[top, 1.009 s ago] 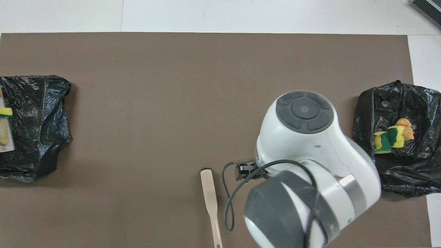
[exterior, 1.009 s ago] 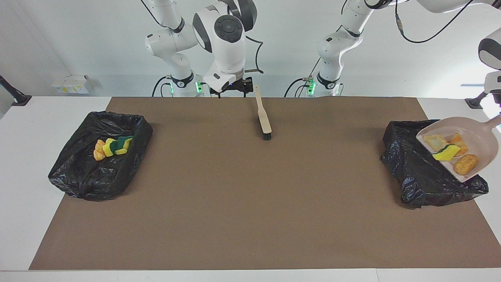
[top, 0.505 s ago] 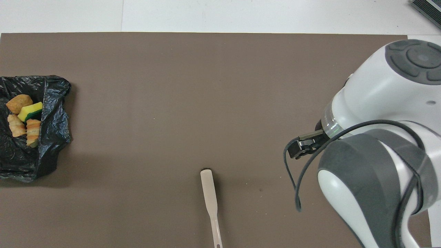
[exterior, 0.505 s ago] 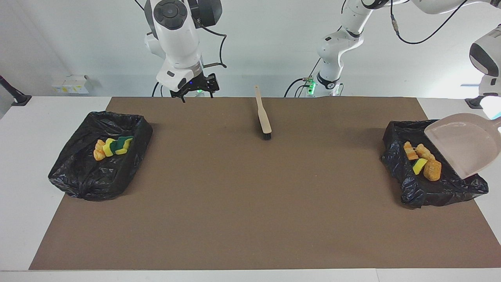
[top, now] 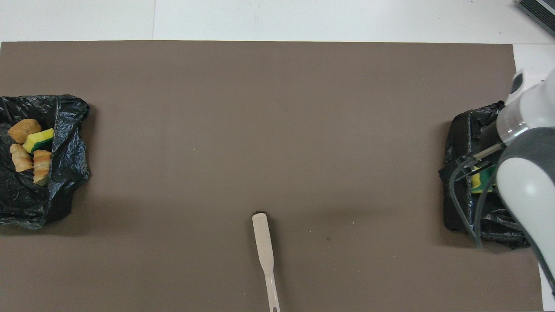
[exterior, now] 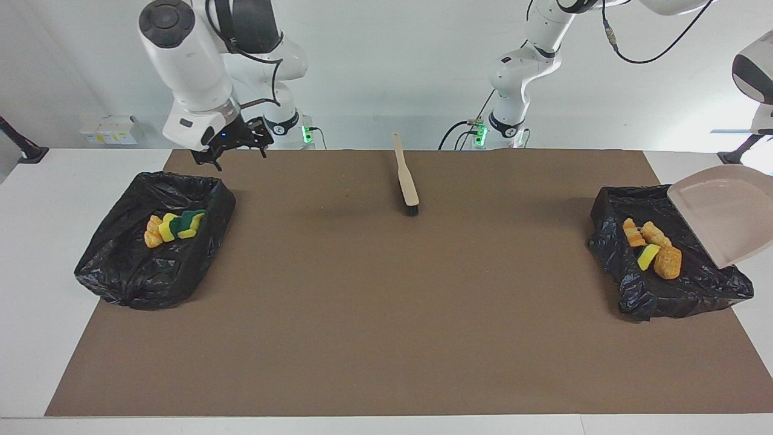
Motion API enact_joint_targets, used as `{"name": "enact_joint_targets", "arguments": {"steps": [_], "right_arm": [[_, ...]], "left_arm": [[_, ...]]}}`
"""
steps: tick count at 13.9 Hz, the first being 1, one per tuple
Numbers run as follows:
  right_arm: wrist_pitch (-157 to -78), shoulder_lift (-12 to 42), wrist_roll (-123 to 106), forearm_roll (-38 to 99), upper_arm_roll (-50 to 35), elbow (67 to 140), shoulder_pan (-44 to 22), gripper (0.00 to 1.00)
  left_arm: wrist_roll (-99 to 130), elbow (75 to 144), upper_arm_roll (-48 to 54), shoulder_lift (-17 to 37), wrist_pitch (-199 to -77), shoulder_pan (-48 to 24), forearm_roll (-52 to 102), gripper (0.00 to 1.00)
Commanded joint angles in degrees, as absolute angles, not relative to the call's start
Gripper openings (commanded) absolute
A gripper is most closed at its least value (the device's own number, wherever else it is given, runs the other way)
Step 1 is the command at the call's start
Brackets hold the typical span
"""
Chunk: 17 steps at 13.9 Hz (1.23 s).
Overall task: Sweep and dump trash in bin
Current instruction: 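Tip the dustpan into the bag while the right gripper drops the brush, then lift the emptied dustpan with the left gripper and set it mid-table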
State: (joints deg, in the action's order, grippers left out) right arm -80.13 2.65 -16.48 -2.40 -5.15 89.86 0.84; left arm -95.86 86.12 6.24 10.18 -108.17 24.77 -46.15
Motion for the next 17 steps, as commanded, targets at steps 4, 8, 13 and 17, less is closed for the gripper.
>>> {"name": "enact_joint_targets", "arguments": {"steps": [4, 8, 13, 17], "right_arm": [[-87.00, 2.64, -17.67, -5.98, -5.80, 89.38, 5.35, 1.00], [-88.33, 2.20, -8.14, -4.75, -5.89, 89.74, 5.80, 1.00], [-88.86, 1.67, 0.70, -3.27, -6.42, 89.47, 5.63, 1.00], [-92.10, -2.71, 4.13, 0.97, -6.24, 96.13, 5.54, 1.00]], "left_arm": [[-95.28, 85.34, 6.33, 6.34, -103.62, 24.78, -25.10, 0.00], [-72.77, 87.44, 7.73, 2.82, -96.35, 23.30, -14.52, 0.00], [-34.27, 97.37, 8.79, -2.72, -94.57, 9.00, -5.56, 0.00], [-7.00, 100.63, 8.79, -2.11, -97.72, -4.89, -1.33, 0.00]]}}
